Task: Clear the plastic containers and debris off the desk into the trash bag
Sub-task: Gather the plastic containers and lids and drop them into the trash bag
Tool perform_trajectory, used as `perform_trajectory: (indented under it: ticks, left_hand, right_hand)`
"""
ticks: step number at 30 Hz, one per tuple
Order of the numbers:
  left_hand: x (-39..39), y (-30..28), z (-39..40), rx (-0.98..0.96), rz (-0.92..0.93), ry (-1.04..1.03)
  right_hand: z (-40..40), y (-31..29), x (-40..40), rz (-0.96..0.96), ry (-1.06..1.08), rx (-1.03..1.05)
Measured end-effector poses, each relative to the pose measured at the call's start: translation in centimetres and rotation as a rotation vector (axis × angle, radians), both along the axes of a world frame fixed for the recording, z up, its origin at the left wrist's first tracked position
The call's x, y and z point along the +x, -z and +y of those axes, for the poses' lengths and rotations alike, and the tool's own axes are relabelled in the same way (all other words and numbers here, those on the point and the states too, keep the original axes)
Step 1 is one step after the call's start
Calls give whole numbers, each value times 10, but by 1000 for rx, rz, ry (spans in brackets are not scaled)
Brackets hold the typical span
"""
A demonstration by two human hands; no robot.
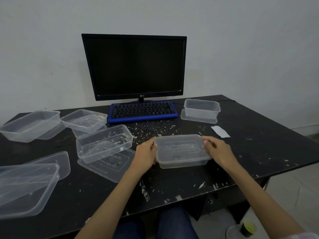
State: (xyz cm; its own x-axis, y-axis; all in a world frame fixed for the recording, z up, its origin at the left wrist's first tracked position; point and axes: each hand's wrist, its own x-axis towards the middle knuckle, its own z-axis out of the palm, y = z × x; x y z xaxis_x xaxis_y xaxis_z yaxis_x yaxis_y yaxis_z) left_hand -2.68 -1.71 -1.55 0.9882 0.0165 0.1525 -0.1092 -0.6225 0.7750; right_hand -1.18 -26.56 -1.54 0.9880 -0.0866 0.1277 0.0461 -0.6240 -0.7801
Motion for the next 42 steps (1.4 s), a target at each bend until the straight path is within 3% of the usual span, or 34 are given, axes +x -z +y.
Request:
perform_trajectory:
  ticks: [9, 14, 19, 25, 36, 42]
  left_hand:
    - [1, -16, -11, 194, 35, 8]
    - [2, -15, -2, -37, 95, 18]
    - [7, -9, 4, -266, 225, -103]
    - [5, -17, 9, -374, 199, -101]
    - [-24, -63, 70, -440, 52, -179]
    - [-77, -75, 141, -516, -35, -299]
  right_hand:
    - [2, 0, -2, -18, -10, -21]
    - [0, -3, -2, 37, 1, -51]
    - [-1, -2, -4, 74, 74, -41]
    - [3, -15, -6, 101, 112, 2]
    - [55, -67, -16, 193, -133, 480]
    - [117, -73, -29, 296, -345, 592]
